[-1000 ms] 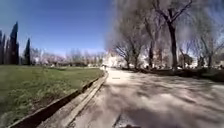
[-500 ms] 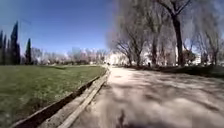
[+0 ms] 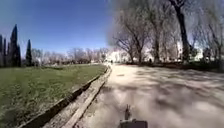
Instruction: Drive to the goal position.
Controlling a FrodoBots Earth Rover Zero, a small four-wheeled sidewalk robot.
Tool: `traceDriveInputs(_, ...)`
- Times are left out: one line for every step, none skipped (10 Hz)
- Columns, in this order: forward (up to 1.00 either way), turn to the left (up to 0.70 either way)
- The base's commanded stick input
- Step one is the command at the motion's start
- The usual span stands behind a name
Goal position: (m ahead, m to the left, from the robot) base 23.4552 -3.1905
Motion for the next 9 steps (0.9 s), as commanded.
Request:
traceDriveInputs(0.96, -0.02)
traceDriveInputs(0.96, -0.05)
traceDriveInputs(0.96, -0.10)
traceDriveInputs(0.96, -0.23)
traceDriveInputs(0.96, -0.29)
traceDriveInputs(0.96, -0.29)
traceDriveInputs(0.96, -0.11)
traceDriveInputs(0.96, 0.00)
traceDriveInputs(0.96, 0.00)
